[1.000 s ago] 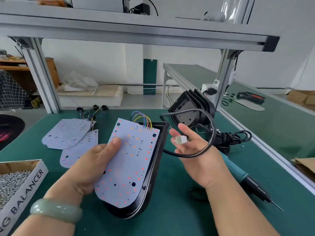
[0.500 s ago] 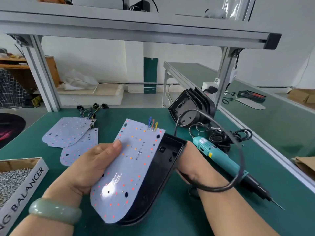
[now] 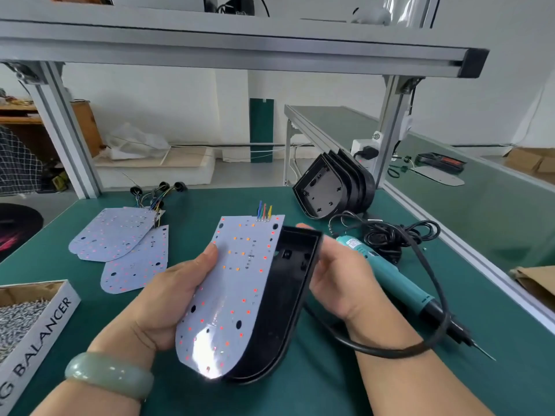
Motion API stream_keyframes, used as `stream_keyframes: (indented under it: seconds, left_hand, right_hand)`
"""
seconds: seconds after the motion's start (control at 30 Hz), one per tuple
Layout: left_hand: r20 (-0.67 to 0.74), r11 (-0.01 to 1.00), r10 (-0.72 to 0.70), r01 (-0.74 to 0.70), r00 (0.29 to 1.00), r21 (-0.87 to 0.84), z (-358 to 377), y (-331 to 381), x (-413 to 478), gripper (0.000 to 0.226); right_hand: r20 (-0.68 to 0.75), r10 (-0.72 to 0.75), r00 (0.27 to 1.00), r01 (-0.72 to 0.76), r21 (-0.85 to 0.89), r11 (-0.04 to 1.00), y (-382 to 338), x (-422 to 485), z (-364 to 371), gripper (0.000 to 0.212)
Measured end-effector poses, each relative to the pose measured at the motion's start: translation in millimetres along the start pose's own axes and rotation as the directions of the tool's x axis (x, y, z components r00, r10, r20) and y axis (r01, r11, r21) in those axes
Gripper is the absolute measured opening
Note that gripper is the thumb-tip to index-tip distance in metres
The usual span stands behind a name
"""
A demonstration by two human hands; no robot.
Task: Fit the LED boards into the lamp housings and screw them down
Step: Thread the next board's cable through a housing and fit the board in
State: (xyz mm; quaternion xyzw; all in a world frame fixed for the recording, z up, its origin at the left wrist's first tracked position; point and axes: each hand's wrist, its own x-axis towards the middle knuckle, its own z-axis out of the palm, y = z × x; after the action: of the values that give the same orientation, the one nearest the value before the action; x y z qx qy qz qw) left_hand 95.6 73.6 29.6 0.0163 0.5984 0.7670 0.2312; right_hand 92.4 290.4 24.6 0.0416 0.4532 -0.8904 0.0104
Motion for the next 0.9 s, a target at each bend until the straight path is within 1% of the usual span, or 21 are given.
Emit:
stream_keyframes:
  seconds: [0.03, 0.07, 0.1, 0.13, 0.17, 0.2, 0.23, 0.27, 0.3, 0.33, 0.37, 0.4, 0.5, 0.53, 0.57, 0.6, 0.63, 0.7, 0.8, 0.83, 0.9]
  left_hand:
    - [-0.003, 1.0, -0.003, 0.003, 1.0, 0.015, -2.6, 0.9, -0.5, 0.047]
    - [0.003, 0.999, -0.004, 0.004, 1.0, 0.037, -5.4, 1.8, -0.9, 0.049]
    - [0.021, 0.998, 0.0, -0.002, 1.0, 0.067, -6.9, 2.8, -1.7, 0.051]
    - [0.044, 0.994, 0.008, -0.013, 0.999, 0.106, -7.0, 3.8, -2.3, 0.052]
    - [0.065, 0.988, 0.021, -0.03, 0.998, 0.149, -6.1, 4.9, -2.8, 0.053]
    - [0.076, 0.98, 0.038, -0.052, 0.996, 0.191, -5.0, 6.1, -3.4, 0.053]
    - [0.082, 0.972, 0.059, -0.076, 0.995, 0.222, -3.8, 7.5, -4.1, 0.054]
    - [0.084, 0.966, 0.081, -0.099, 0.993, 0.239, -3.4, 9.3, -4.7, 0.054]
    - [0.082, 0.962, 0.101, -0.119, 0.991, 0.245, -3.5, 10.3, -5.1, 0.054]
    - [0.074, 0.961, 0.118, -0.133, 0.99, 0.244, -3.6, 11.3, -5.2, 0.053]
    - [0.06, 0.96, 0.132, -0.142, 0.989, 0.239, -3.3, 12.1, -5.0, 0.052]
    - [0.044, 0.96, 0.143, -0.149, 0.989, 0.235, -2.8, 12.9, -4.5, 0.051]
    - [0.022, 0.954, 0.178, -0.178, 0.984, 0.243, 2.5, 15.0, -1.3, 0.051]
    - [0.029, 0.946, 0.196, -0.197, 0.98, 0.256, 5.0, 16.0, -0.3, 0.05]
    - [0.038, 0.937, 0.218, -0.22, 0.975, 0.272, 7.4, 17.1, 0.6, 0.049]
    - [0.042, 0.927, 0.242, -0.244, 0.969, 0.283, 9.2, 17.5, 1.2, 0.047]
    - [0.041, 0.92, 0.267, -0.268, 0.963, 0.286, 10.1, 17.5, 1.8, 0.046]
    - [0.035, 0.907, 0.318, -0.315, 0.947, 0.28, 10.4, 17.9, 2.4, 0.045]
    - [0.034, 0.887, 0.373, -0.367, 0.927, 0.281, 11.8, 17.3, 2.0, 0.043]
    - [0.032, 0.884, 0.383, -0.377, 0.923, 0.276, 12.6, 17.2, 1.5, 0.042]
    - [0.022, 0.882, 0.402, -0.394, 0.915, 0.26, 12.2, 17.7, 1.2, 0.041]
  right_hand:
    - [-0.049, -0.02, 0.999, 0.023, 0.059, 0.998, -5.7, 2.3, -3.7, 0.04]
    - [-0.077, -0.058, 0.995, 0.061, 0.028, 0.998, -10.4, 2.3, -5.6, 0.043]
    - [-0.075, -0.112, 0.991, 0.104, -0.1, 0.99, -12.6, 2.7, -6.7, 0.041]
    - [-0.044, -0.174, 0.984, 0.153, -0.297, 0.942, -13.0, 1.9, -4.7, 0.035]
    - [0.026, -0.222, 0.975, 0.206, -0.494, 0.845, -11.9, 0.3, -2.6, 0.038]
    - [0.098, -0.24, 0.966, 0.246, -0.639, 0.728, -11.2, -2.1, 2.2, 0.04]
    - [0.16, -0.246, 0.956, 0.282, -0.729, 0.624, -10.9, -2.3, 5.3, 0.034]
    - [0.193, -0.24, 0.951, 0.296, -0.784, 0.545, -12.6, -3.7, 11.2, 0.018]
    - [0.222, -0.2, 0.954, 0.293, -0.827, 0.481, -14.3, -2.7, 14.2, 0.011]
    - [0.215, -0.154, 0.964, 0.261, -0.862, 0.433, -16.4, -0.1, 16.0, 0.033]
    - [0.192, -0.093, 0.977, 0.213, -0.888, 0.407, -19.5, 1.1, 19.3, 0.044]
    - [0.157, -0.039, 0.987, 0.16, -0.91, 0.382, -22.8, 3.5, 24.9, 0.05]
    - [0.07, 0.093, 0.993, 0.042, -0.96, 0.276, -34.2, 13.4, 39.7, 0.052]
    - [0.061, 0.131, 0.99, 0.022, -0.96, 0.278, -37.2, 16.4, 42.2, 0.05]
    - [0.06, 0.152, 0.986, 0.009, -0.949, 0.316, -40.1, 18.6, 45.2, 0.047]
    - [0.068, 0.171, 0.983, -0.002, -0.923, 0.384, -41.3, 20.8, 45.8, 0.047]
    - [0.078, 0.17, 0.982, -0.003, -0.903, 0.429, -41.7, 21.7, 48.3, 0.048]
    - [0.119, 0.131, 0.984, 0.042, -0.877, 0.479, -42.7, 22.9, 49.9, 0.052]
    - [0.185, 0.031, 0.982, 0.147, -0.861, 0.486, -43.8, 19.9, 50.4, 0.078]
    - [0.213, 0.037, 0.976, 0.173, -0.873, 0.455, -41.4, 19.6, 52.0, 0.076]
    - [0.215, 0.104, 0.971, 0.143, -0.871, 0.47, -42.6, 25.3, 54.0, 0.065]
